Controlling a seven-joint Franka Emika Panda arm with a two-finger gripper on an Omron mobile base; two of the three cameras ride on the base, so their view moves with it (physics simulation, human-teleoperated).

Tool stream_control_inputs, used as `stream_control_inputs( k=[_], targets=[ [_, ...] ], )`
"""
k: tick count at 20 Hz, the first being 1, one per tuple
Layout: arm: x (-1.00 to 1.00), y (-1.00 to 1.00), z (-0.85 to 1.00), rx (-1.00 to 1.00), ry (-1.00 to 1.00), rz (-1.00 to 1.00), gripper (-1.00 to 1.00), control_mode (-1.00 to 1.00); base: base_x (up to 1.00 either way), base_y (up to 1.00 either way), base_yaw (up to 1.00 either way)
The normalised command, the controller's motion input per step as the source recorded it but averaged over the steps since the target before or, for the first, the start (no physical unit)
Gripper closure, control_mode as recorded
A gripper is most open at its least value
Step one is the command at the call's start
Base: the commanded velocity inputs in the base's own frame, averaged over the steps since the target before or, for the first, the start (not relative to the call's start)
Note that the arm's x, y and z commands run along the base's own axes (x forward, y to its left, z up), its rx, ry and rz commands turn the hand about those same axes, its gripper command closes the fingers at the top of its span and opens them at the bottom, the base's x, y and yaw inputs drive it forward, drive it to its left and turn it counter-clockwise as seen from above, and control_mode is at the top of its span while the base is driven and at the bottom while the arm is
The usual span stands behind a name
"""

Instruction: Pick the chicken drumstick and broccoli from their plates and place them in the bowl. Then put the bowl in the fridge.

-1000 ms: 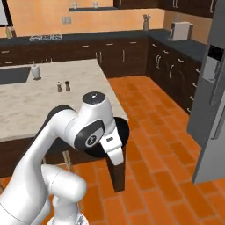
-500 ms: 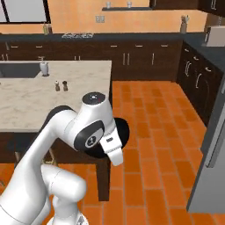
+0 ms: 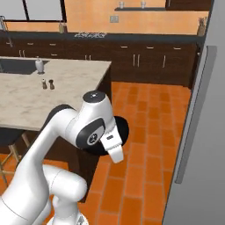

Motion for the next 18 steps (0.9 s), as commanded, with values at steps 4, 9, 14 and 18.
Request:
stream_control_inputs(
  k=[4, 9, 14, 18],
  targets=[
    [0.00, 0.00, 0.00, 0.00, 0.00, 0.00, 1.00, 1.00, 0.55, -0.22, 0.00],
    [0.00, 0.00, 0.00, 0.00, 0.00, 0.00, 1.00, 1.00, 0.45, -0.53, 0.00],
    [0.00, 0.00, 0.00, 0.00, 0.00, 0.00, 1.00, 1.00, 0.63, -0.17, -0.03],
    [0.00, 0.00, 0.00, 0.00, 0.00, 0.00, 1.00, 1.00, 0.89, 0.01, -0.07]
  ],
)
